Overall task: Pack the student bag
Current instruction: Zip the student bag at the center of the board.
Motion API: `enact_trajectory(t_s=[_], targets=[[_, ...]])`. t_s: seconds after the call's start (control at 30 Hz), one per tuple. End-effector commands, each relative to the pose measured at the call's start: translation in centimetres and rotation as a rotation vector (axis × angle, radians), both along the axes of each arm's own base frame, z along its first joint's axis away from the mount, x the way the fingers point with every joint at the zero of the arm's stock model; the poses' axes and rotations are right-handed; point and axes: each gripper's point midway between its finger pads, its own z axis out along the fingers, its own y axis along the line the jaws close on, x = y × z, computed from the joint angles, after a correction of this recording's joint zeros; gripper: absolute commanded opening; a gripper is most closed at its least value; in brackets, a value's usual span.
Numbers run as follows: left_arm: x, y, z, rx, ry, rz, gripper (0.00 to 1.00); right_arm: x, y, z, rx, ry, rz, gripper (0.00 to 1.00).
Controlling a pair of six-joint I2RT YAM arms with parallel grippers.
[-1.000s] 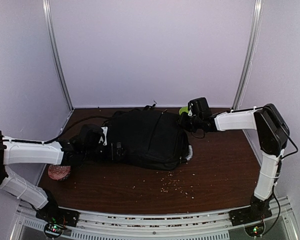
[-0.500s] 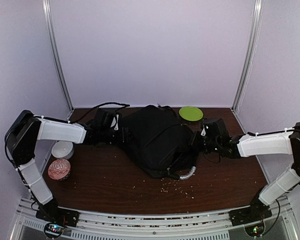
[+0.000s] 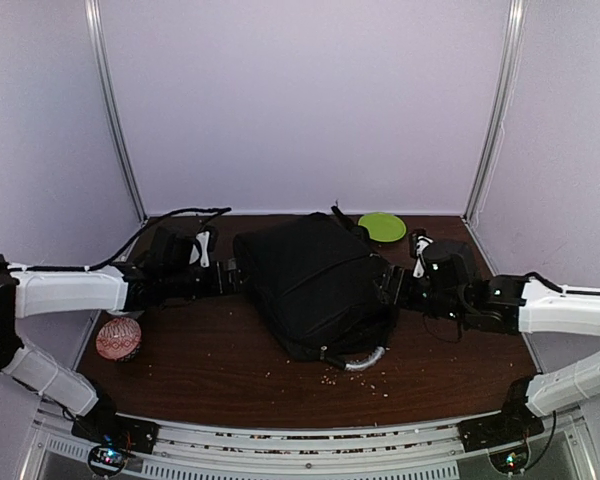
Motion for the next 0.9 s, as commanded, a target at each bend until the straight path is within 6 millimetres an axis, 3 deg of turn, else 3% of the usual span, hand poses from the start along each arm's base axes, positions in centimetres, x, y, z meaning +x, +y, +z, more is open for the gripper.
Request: enact_trajectory(t_s=[0.0, 0.13, 0.3, 0.43, 0.6, 0.7, 0.87], targets=[[-3.6, 1.0, 1.7, 0.079, -0.06, 0.057, 0.97, -3.9, -0.7, -0.8, -0.133, -0.082, 0.022, 0.7], [-6.8, 1.5, 1.8, 0.126, -0.064, 0.146, 0.98, -6.8, 0.3, -2.7, -0.149, -0.122, 0.02, 0.7], [-8.0, 3.8, -0.6, 0.073, 0.035, 0.28, 0.98, -8.0, 0.8, -3.7, -0.124, -0.1, 0.033, 0.72], [-9.1, 2.5, 0.0, -0.081, 0.003, 0.186, 0.98, -9.2, 1.9, -2.2, -0.178, -0.189, 0.07, 0.74], [-9.7, 2.7, 0.8, -0.124, 0.008, 0.231, 0.98, -9.8, 2.2, 0.5, -0.244, -0.278, -0.045, 0.76], [-10.9, 0.5, 2.6, -0.171, -0.07, 0.153, 0.98, -9.6, 2.3, 0.0, -0.244, -0.247, -0.08, 0.99], [-11.8, -3.4, 2.7, -0.149, -0.001, 0.012, 0.98, -9.5, 3.2, -0.2, -0.116, -0.201, 0.015, 1.0]])
